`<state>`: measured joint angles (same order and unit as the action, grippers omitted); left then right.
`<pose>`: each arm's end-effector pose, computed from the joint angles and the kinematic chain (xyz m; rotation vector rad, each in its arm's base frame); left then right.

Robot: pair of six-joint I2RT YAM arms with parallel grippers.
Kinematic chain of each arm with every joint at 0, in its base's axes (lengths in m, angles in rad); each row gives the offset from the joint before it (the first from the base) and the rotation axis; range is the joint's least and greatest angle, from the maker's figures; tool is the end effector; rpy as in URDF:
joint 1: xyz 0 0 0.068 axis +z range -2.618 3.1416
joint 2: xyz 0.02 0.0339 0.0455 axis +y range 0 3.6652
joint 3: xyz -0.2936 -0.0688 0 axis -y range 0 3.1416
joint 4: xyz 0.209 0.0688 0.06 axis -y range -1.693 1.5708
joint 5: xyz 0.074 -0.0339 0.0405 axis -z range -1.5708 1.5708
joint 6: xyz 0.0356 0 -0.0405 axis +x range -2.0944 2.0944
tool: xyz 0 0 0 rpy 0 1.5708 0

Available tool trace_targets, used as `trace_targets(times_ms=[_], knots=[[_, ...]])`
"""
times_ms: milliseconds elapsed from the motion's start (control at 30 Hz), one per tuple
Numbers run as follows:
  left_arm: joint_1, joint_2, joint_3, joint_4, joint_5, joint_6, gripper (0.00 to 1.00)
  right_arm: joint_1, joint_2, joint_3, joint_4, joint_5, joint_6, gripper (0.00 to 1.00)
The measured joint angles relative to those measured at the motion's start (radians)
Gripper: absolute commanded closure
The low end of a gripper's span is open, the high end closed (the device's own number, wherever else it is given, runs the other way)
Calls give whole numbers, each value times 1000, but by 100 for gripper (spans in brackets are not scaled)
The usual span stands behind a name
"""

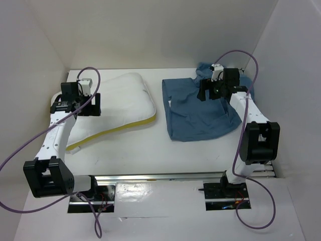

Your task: Put the pillow into the pillowcase

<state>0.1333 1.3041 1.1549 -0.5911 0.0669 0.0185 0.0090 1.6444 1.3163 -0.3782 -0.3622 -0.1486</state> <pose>0.2373 0.0294 0.3511 -0.0984 2.3070 0.0001 0.3403 0.0157 0.3261 -0.3643 2.2144 0.3365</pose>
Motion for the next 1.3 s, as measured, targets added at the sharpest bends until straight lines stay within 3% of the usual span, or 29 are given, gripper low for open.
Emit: trace_targets(times_ms=[433, 700, 1000, 1300], knots=[[0, -44, -34, -6, -50, 1, 0, 16, 0, 7, -4, -46, 23, 0], [0, -63, -8, -44, -35, -1, 0, 224, 58, 100, 1, -30, 25, 0], [-6, -146, -29, -43, -130, 34, 0, 431, 196, 158, 7, 208, 34, 7], [-6, -231, -82, -46, -145, 63, 0, 468, 314, 178, 10, 443, 52, 7]])
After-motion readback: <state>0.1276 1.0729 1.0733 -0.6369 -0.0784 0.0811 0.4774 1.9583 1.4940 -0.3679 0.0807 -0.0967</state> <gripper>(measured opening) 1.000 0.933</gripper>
